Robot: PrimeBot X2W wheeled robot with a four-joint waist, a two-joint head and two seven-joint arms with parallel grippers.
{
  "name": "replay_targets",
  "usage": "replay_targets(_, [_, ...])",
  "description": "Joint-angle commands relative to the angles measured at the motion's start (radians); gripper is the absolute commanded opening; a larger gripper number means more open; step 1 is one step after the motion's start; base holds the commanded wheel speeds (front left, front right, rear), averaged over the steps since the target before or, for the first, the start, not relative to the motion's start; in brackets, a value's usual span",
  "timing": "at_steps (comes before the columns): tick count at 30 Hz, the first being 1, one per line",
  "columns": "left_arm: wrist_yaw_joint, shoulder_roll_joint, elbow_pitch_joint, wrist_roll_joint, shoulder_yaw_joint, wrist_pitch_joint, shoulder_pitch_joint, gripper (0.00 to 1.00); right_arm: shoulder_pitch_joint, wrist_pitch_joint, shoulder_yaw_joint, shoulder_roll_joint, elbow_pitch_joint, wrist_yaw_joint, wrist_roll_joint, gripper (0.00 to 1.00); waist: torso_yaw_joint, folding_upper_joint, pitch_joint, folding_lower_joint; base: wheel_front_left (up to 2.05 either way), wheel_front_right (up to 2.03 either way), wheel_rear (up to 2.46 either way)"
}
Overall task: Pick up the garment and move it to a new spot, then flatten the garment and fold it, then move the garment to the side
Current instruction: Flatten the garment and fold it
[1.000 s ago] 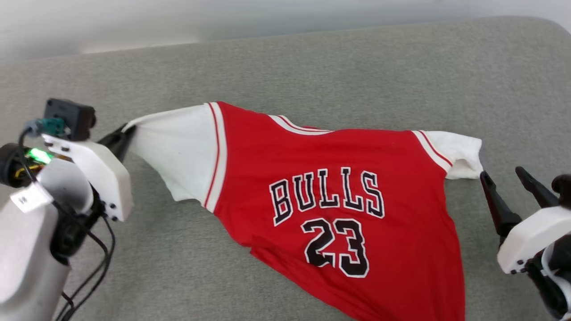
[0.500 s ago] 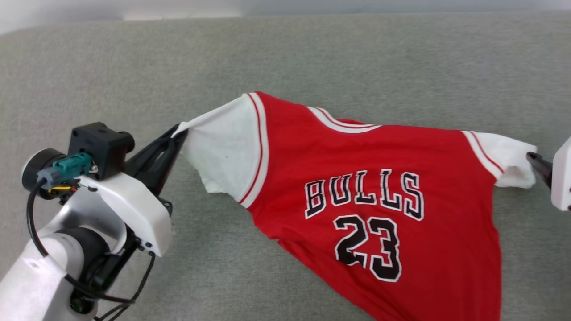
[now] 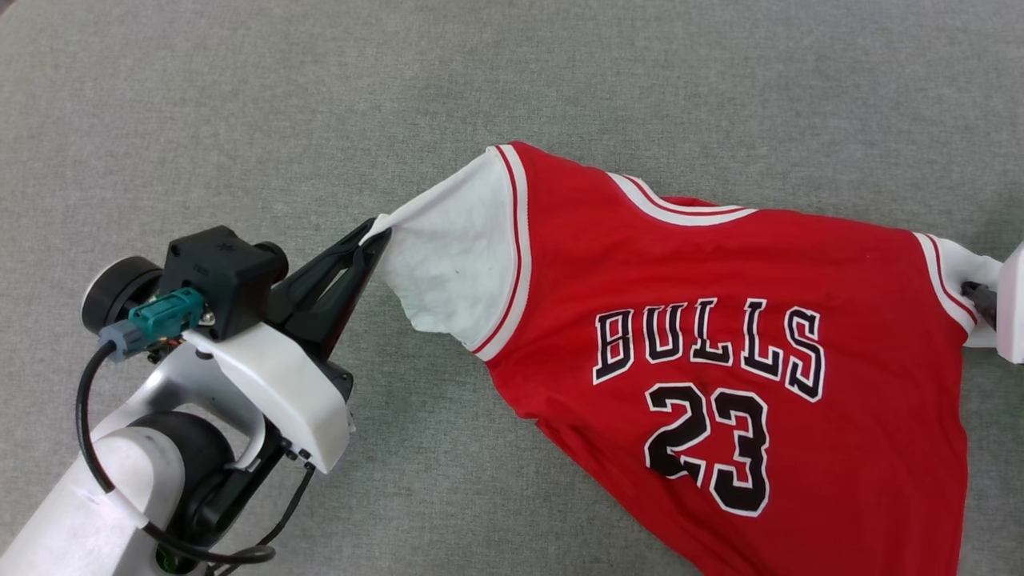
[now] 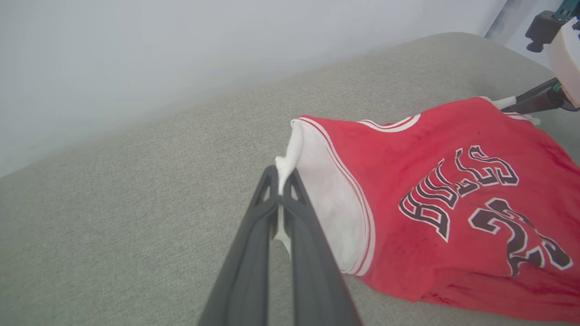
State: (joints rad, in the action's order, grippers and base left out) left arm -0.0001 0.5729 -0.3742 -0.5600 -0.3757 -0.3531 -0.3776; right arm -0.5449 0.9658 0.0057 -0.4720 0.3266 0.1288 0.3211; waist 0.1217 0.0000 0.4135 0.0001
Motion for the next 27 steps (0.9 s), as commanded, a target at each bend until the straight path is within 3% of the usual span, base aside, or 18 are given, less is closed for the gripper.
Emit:
replay_targets(1, [-0.004,-0.001,0.006,0.001,0.001,0.006,-0.015,0.0,0.043,0.0,0.051,0.03,0.035,0.004,0.024,1.0,0.005,0.0,0.005,-0.0001,0.0,0.0,0.0])
replay_targets(4, [-0.005,0.001,0.022,-0.001,0.003,0.014,-0.016,0.0,0.079,-0.003,0.109,0.034,0.059,0.008,0.068,1.0,0.006,0.0,0.005,-0.0001,0.0,0.0,0.0])
replay_targets(5, [-0.006,0.002,0.028,-0.001,0.005,0.016,-0.014,0.0,0.087,-0.007,0.123,0.031,0.065,0.008,0.081,0.78,0.006,0.0,0.004,-0.0001,0.0,0.0,0.0])
replay_targets(6, [-0.005,0.003,0.034,-0.003,0.006,0.019,-0.012,0.0,0.091,-0.015,0.133,0.026,0.067,0.008,0.092,0.17,0.005,0.0,0.001,-0.0001,0.0,0.0,0.0])
replay_targets(7, [-0.006,0.004,0.042,-0.005,0.007,0.024,-0.009,0.0,0.09,-0.032,0.138,0.019,0.068,0.008,0.099,0.0,0.002,0.0,-0.004,-0.0001,0.0,0.0,0.0])
replay_targets(17, [0.011,0.026,0.094,-0.016,0.063,0.081,0.024,0.0,-0.018,-0.245,0.083,-0.055,0.028,0.002,0.149,0.0,-0.045,0.0,-0.128,-0.0001,0.0,0.0,0.0])
replay_targets(27, [0.046,0.093,0.031,-0.023,0.192,0.134,0.004,0.0,-0.082,-0.341,0.058,-0.11,-0.142,0.001,0.212,0.0,-0.104,0.0,-0.255,-0.0001,0.0,0.0,0.0])
